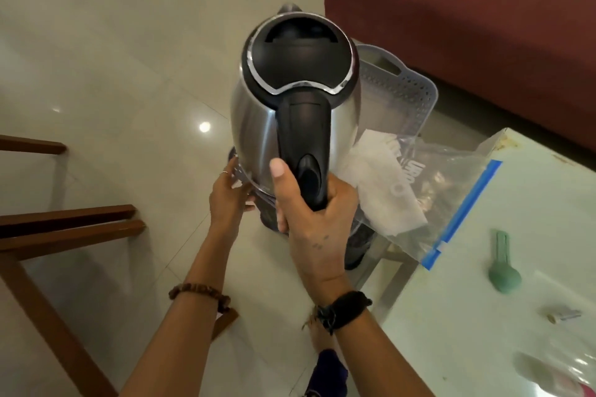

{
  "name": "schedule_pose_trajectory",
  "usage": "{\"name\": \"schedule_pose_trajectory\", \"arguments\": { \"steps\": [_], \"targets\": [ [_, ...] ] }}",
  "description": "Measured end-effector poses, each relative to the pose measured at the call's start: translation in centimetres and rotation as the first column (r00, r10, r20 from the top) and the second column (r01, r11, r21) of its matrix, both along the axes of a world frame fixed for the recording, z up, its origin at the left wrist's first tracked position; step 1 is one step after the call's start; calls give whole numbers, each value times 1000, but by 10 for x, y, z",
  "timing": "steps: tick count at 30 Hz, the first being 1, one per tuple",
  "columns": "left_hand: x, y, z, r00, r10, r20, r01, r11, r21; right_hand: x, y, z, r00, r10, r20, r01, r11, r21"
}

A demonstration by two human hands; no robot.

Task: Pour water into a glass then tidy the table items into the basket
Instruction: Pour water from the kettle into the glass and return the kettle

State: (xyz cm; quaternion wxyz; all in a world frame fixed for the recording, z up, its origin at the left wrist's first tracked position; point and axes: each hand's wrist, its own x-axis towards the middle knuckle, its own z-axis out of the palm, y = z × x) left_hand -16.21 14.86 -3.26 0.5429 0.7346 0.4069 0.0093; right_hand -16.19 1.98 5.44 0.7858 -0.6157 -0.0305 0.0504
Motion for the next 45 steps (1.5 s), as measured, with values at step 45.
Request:
{"name": "schedule_pose_trajectory", "arguments": {
  "steps": [45],
  "targets": [
    [-96, -521, -83, 363, -925, 109, 927, 348, -139, -242, -527, 29, 728, -320, -606, -58, 852, -520]
  ]
}}
